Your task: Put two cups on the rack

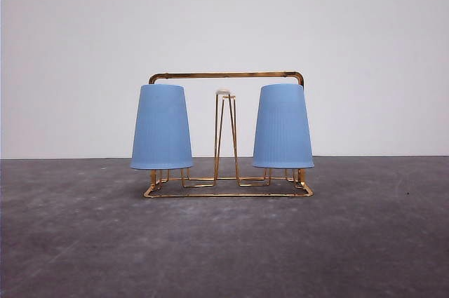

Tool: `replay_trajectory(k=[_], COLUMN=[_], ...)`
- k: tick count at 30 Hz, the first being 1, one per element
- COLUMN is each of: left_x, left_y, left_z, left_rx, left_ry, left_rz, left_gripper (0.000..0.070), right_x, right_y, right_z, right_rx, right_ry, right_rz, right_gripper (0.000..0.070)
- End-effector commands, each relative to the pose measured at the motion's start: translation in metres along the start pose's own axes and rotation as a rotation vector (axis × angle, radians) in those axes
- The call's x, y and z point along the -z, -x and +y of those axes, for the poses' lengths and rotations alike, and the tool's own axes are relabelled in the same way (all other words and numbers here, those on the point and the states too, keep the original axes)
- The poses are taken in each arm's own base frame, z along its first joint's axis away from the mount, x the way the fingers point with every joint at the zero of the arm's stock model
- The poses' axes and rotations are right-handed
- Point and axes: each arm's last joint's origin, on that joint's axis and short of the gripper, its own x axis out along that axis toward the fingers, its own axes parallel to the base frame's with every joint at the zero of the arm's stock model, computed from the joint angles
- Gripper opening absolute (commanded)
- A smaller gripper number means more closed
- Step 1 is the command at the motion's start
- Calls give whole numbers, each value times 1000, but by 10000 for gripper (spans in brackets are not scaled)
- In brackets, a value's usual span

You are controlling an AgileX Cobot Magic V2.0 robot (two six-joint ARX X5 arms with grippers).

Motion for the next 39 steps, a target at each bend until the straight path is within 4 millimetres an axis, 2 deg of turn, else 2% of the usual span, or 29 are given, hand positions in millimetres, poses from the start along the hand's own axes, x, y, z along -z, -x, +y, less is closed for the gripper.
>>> replay_trajectory(k=[1,39], left_x=[5,5], left_y=[-1,-1], left_z=[1,1], left_rx=[-5,-5], left_ry=[0,0], left_rz=[17,17], left_gripper=[3,3], right_x=[0,0], right_y=[0,0], right_z=[0,0], right_rx=[-3,-3], right_ry=[-3,-3], right_rz=[-11,-11], right_gripper=[12,12])
